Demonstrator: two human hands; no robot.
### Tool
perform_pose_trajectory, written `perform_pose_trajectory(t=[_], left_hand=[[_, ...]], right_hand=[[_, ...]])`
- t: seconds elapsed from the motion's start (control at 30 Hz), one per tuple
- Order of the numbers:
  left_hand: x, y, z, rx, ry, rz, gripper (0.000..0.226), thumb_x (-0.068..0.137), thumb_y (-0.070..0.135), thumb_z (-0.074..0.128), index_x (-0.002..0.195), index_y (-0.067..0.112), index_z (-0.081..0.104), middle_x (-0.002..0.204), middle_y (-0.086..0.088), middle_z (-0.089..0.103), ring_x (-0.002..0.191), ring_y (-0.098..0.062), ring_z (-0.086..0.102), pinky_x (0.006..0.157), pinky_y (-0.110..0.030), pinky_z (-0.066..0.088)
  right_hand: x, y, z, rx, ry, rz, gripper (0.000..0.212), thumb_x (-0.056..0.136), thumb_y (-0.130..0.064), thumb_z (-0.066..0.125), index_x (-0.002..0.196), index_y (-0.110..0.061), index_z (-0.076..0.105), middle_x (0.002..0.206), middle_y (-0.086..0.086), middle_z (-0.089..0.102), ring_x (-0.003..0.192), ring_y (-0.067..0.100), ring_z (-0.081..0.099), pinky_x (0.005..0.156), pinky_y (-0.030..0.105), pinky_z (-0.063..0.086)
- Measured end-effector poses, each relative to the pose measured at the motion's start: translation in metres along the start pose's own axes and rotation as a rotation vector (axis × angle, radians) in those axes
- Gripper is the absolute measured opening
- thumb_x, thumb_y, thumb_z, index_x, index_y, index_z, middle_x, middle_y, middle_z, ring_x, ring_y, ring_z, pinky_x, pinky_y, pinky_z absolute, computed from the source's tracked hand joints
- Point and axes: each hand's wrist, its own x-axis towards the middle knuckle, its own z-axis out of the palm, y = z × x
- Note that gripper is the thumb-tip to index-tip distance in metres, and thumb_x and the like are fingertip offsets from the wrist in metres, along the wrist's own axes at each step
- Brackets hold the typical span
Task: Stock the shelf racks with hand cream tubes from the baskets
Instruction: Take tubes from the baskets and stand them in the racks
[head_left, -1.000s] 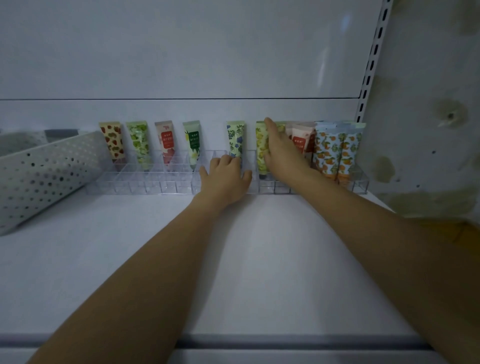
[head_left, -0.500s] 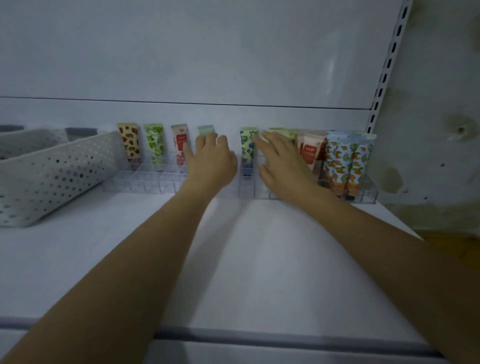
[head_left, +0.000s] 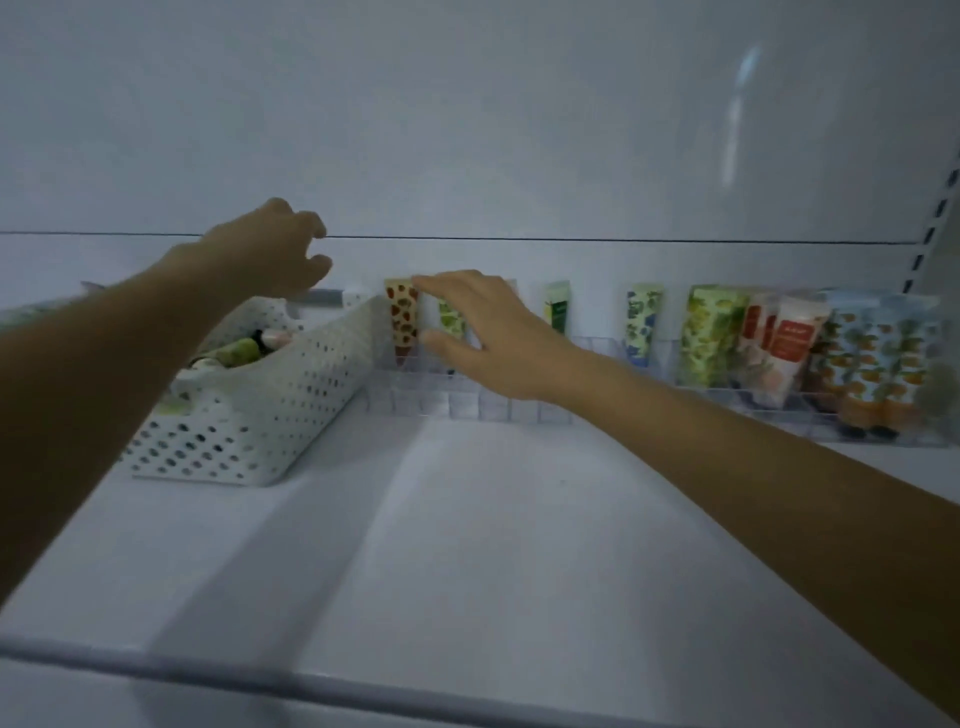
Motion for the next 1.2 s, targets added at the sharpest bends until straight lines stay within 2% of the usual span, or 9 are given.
perform_pose_trajectory(t=[0.1,0.23,0.43,0.5,0.63,0.7,0.83,1.0,1.2], left_hand=[[0.006,-0.042,0.0,-0.03,-0.102,0.023,0.043,0.093,0.025,0.051,0.132,0.007,0.047,0.133,-0.021,0.049,0.119,-0.036,0.047,0.1,-0.041,0.036],[0.016,-0.083,0.01,-0.084,-0.256,0.068,0.032,0.091,0.025,0.055,0.12,0.013,0.056,0.118,-0.011,0.063,0.082,-0.023,0.063,0.09,-0.033,0.043],[0.044,-0.109,0.03,-0.083,-0.466,0.221,0.029,0.087,0.019,0.063,0.115,0.019,0.058,0.109,-0.002,0.066,0.071,-0.008,0.064,0.073,-0.023,0.043],[0.051,-0.109,0.036,-0.028,-0.514,0.277,0.036,0.083,0.022,0.068,0.117,0.02,0.057,0.112,-0.001,0.065,0.075,-0.01,0.064,0.073,-0.022,0.041],[0.058,-0.106,0.046,0.176,-0.556,0.33,0.055,0.075,0.036,0.073,0.124,0.023,0.052,0.115,0.001,0.062,0.093,-0.013,0.051,0.088,-0.027,0.04],[0.059,-0.104,0.047,0.212,-0.579,0.339,0.061,0.074,0.04,0.074,0.128,0.023,0.05,0.116,0.001,0.062,0.099,-0.015,0.052,0.095,-0.031,0.041],[0.057,-0.1,0.05,0.279,-0.59,0.34,0.067,0.077,0.04,0.071,0.135,0.023,0.041,0.131,0.0,0.049,0.118,-0.02,0.047,0.097,-0.033,0.039],[0.057,-0.098,0.056,0.315,-0.593,0.333,0.058,0.081,0.033,0.068,0.132,0.018,0.045,0.134,-0.005,0.044,0.115,-0.024,0.051,0.089,-0.031,0.044],[0.054,-0.101,0.056,0.312,-0.576,0.373,0.049,0.082,0.028,0.067,0.127,0.016,0.049,0.128,-0.004,0.049,0.113,-0.022,0.051,0.089,-0.031,0.043]], right_hand=[[0.036,-0.021,0.016,0.057,-0.022,0.023,0.052,0.097,-0.031,0.043,0.146,-0.02,0.026,0.148,0.005,0.029,0.137,0.022,0.023,0.112,0.033,0.019],[0.073,-0.039,0.038,0.082,-0.04,0.044,0.051,0.097,-0.037,0.04,0.144,-0.024,0.029,0.148,0.003,0.032,0.136,0.021,0.026,0.112,0.037,0.023],[0.108,-0.043,0.056,0.118,-0.074,0.135,0.046,0.096,-0.038,0.043,0.14,-0.025,0.037,0.141,-0.002,0.042,0.127,0.011,0.038,0.096,0.019,0.028],[0.114,-0.041,0.057,0.134,-0.127,0.181,0.045,0.095,-0.039,0.046,0.138,-0.027,0.039,0.137,-0.004,0.046,0.122,0.007,0.042,0.093,0.019,0.031],[0.119,-0.038,0.056,0.165,-0.216,0.241,0.038,0.089,-0.042,0.054,0.127,-0.035,0.049,0.125,-0.009,0.054,0.115,0.004,0.049,0.091,0.02,0.036],[0.121,-0.038,0.056,0.192,-0.233,0.251,0.032,0.087,-0.043,0.056,0.119,-0.038,0.054,0.122,-0.012,0.057,0.112,0.004,0.051,0.091,0.021,0.037],[0.125,-0.038,0.053,0.174,-0.297,0.254,0.026,0.084,-0.044,0.058,0.11,-0.042,0.057,0.116,-0.016,0.059,0.109,0.0,0.053,0.094,0.023,0.039],[0.13,-0.044,0.049,0.163,-0.377,0.267,0.025,0.084,-0.041,0.061,0.11,-0.042,0.057,0.112,-0.019,0.059,0.101,-0.009,0.051,0.083,0.011,0.038],[0.126,-0.042,0.052,0.21,-0.33,0.28,0.023,0.084,-0.039,0.061,0.107,-0.041,0.059,0.114,-0.017,0.06,0.101,-0.01,0.053,0.084,0.012,0.039]])
